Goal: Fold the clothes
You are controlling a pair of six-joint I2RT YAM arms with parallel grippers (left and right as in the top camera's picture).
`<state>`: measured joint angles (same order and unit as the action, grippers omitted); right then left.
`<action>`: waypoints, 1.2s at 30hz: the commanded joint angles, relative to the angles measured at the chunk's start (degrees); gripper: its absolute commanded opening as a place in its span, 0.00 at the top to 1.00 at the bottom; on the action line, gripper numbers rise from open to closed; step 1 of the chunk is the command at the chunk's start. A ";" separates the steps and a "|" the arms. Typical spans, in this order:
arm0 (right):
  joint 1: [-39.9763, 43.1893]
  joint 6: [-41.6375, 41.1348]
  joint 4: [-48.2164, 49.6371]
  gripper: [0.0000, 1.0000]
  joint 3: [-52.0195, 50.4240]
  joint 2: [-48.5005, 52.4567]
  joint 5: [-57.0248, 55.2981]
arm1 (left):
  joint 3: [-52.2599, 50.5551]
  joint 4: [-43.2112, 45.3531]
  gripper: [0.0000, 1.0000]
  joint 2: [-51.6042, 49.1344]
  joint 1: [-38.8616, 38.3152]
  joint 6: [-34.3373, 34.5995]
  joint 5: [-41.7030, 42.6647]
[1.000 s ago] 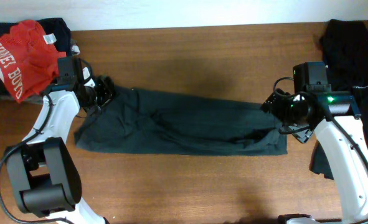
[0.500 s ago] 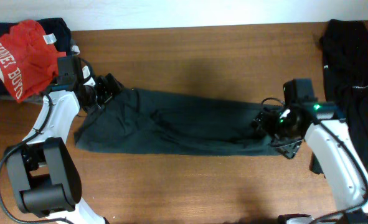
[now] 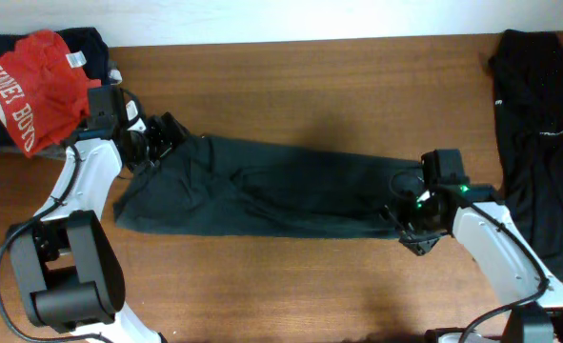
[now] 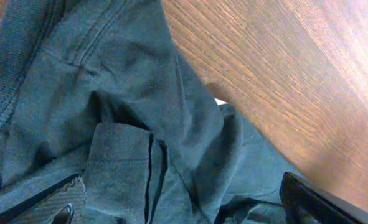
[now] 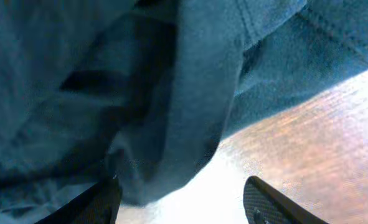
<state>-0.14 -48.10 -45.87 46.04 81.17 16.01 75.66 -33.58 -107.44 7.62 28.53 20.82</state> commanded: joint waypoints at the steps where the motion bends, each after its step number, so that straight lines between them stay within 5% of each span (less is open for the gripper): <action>1: 0.11 -1.31 3.52 0.35 -2.45 -0.02 0.07 | 1.11 -0.02 0.01 -0.44 -0.11 0.11 0.15; 8: 0.17 -1.95 9.73 0.46 -2.67 -0.02 -0.13 | 1.11 -0.09 0.01 -0.44 -0.13 0.09 -0.28; 17: 0.20 -1.97 11.26 0.96 -2.67 0.00 -3.65 | 1.11 -0.09 0.01 -0.44 -0.11 0.11 -1.31; 34: 0.17 -1.92 25.90 0.96 -2.67 3.98 -14.29 | 1.11 -0.28 0.01 -0.44 -0.13 0.07 -1.79; 36: 0.17 -1.92 27.61 0.88 -2.67 5.70 -14.32 | 1.11 -0.52 0.01 -0.44 -0.13 0.09 -1.75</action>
<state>-0.14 -49.91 -19.55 43.42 84.64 4.91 75.66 -33.80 -107.44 7.62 28.53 19.62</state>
